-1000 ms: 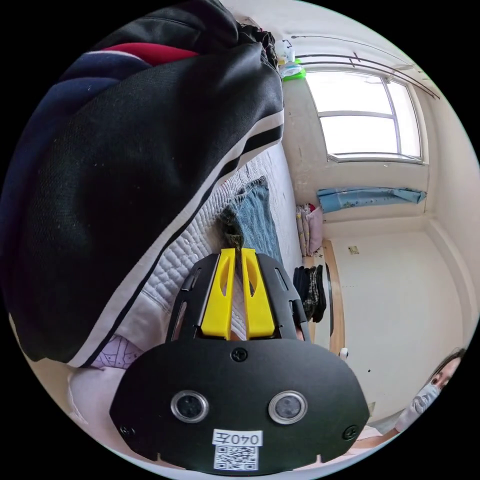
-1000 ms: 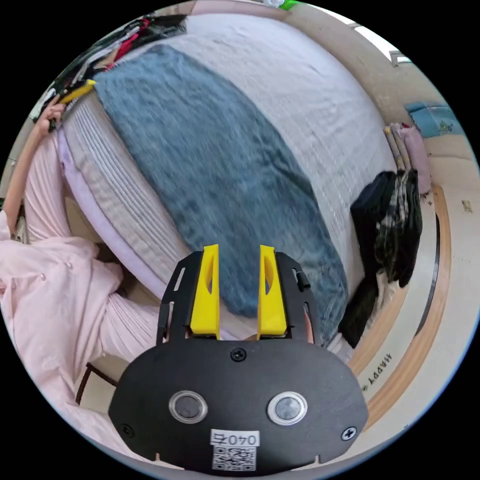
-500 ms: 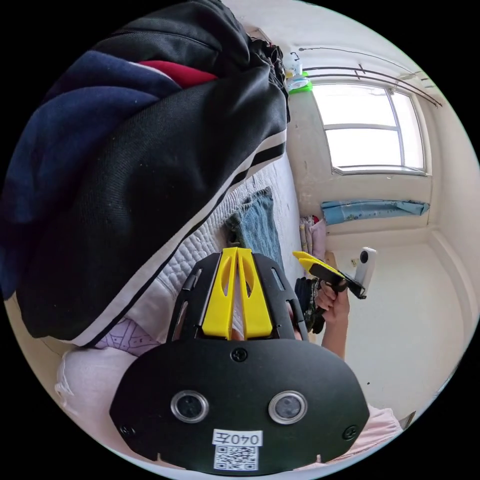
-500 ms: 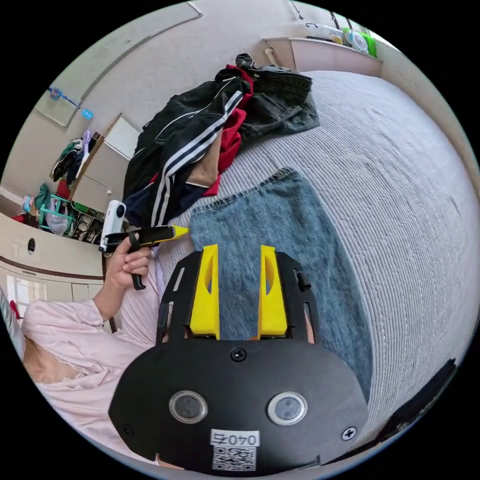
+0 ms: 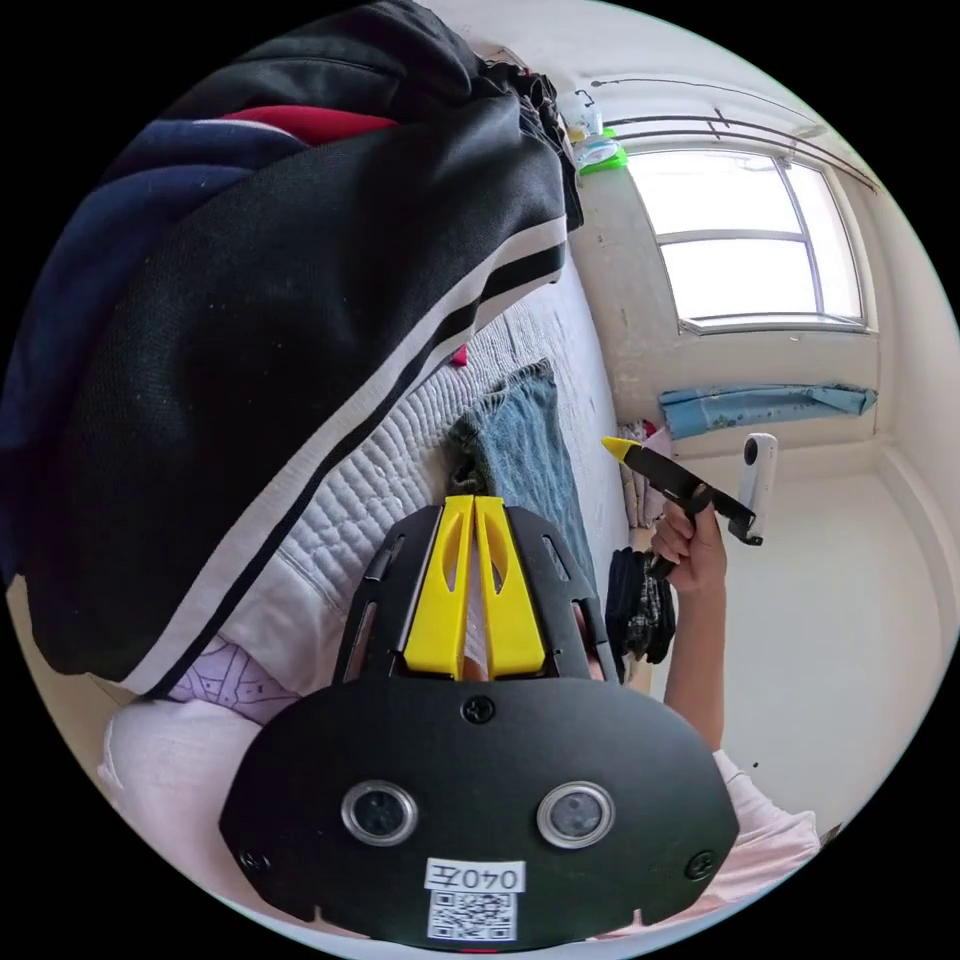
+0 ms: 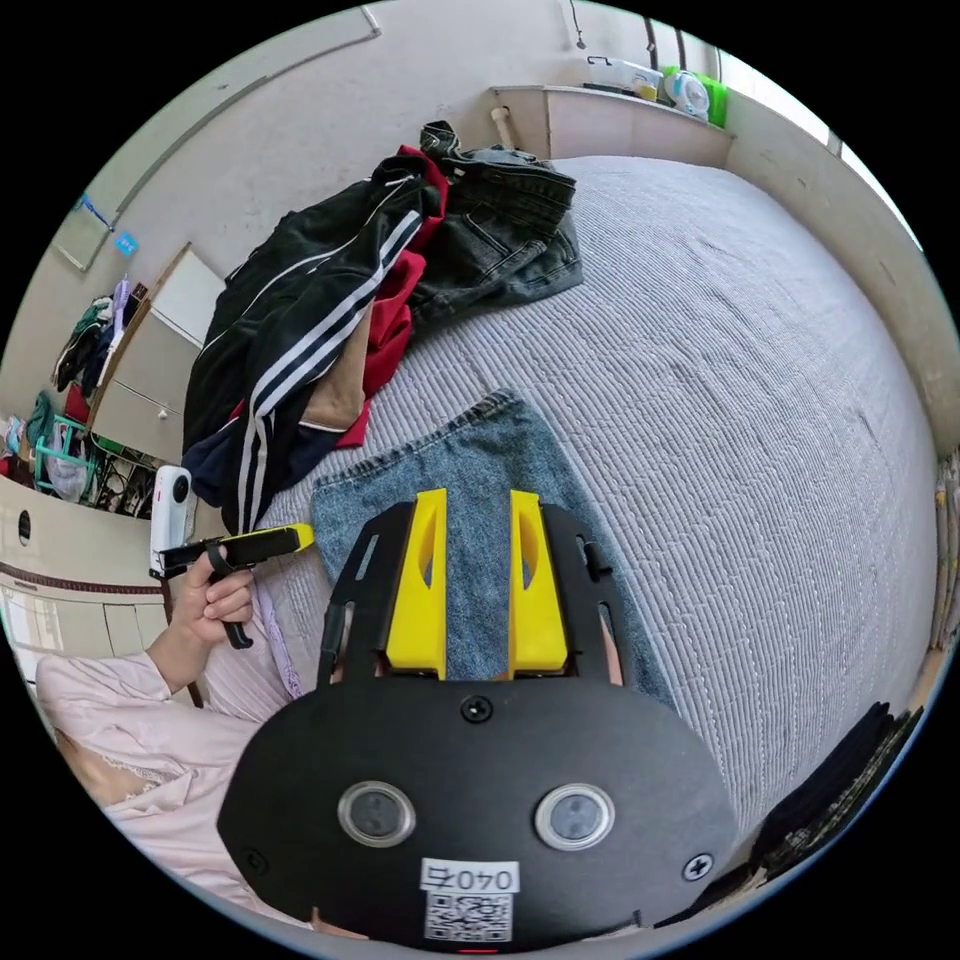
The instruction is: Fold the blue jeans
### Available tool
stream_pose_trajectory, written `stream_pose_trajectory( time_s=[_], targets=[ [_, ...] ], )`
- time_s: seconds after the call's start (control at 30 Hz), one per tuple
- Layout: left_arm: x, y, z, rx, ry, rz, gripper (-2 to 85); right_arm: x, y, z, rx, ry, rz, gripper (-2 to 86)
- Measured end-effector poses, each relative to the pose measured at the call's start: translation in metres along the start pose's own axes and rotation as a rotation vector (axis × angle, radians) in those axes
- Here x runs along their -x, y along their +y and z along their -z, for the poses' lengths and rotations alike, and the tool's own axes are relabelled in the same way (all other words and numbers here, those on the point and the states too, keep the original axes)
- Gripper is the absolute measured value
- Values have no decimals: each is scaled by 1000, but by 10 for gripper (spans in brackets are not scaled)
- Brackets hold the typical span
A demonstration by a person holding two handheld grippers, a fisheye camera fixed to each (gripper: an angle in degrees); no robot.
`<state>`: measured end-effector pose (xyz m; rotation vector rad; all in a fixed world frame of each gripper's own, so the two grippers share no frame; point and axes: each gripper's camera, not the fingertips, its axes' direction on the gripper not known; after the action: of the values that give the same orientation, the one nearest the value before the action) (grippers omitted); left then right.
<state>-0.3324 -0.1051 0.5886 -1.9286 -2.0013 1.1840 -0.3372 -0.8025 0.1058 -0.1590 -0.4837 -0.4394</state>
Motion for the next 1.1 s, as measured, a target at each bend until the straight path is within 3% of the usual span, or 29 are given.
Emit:
stream_pose_trajectory(
  time_s=[0.13,0.4,0.6,0.83,0.93,1.1],
  targets=[
    [0,1,3,-13,66,-11,-11,-31,-24,7,3,23,-79,99],
    [-18,-1,-19,52,-61,-95,-10,-76,-85,-20,96,52,-152,64],
    [-16,-3,-20,55,-46,-89,-9,-48,-109,-27,31,-46,45,64],
    [-14,-4,-18,53,-24,-66,-9,22,-88,-9,71,90,486,93],
    [-16,-4,-17,50,-28,-70,-9,29,-91,-13,85,199,483,110],
    [-16,-5,-16,50,-21,-63,-10,12,-116,-6,20,103,349,65]
  ],
)
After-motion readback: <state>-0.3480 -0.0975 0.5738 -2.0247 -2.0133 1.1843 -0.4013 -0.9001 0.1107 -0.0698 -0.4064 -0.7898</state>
